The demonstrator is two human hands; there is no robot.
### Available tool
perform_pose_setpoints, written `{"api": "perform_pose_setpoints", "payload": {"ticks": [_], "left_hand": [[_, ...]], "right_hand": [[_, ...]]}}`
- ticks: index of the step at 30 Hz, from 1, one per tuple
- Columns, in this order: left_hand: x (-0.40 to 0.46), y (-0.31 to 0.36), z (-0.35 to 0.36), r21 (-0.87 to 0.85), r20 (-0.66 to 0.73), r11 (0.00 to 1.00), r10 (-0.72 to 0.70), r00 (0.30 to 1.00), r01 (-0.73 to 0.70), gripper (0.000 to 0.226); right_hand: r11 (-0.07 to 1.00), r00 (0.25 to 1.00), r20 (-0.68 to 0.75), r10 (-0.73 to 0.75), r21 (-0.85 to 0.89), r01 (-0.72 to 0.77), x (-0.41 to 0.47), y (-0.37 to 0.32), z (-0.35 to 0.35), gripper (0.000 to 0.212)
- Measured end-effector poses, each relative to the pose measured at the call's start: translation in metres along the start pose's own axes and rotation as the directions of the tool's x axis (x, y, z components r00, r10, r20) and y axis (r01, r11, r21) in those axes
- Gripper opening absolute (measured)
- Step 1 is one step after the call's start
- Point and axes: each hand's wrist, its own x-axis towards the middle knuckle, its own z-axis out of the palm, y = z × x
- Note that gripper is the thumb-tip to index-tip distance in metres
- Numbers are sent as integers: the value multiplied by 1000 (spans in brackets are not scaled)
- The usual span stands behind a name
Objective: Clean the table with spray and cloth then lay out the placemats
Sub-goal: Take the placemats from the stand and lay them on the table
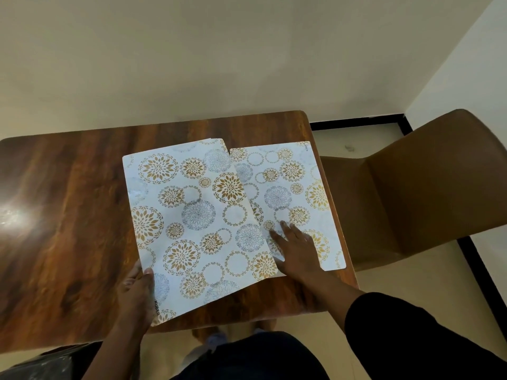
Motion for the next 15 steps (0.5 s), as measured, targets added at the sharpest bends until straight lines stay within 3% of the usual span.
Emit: {"api": "perform_pose_setpoints", "payload": {"ticks": [15], "left_hand": [[15, -3, -24, -12, -1, 1000, 7, 1000, -7, 38]], "right_hand": [[999, 995, 95, 3, -32, 0, 1, -2, -4, 93]]}}
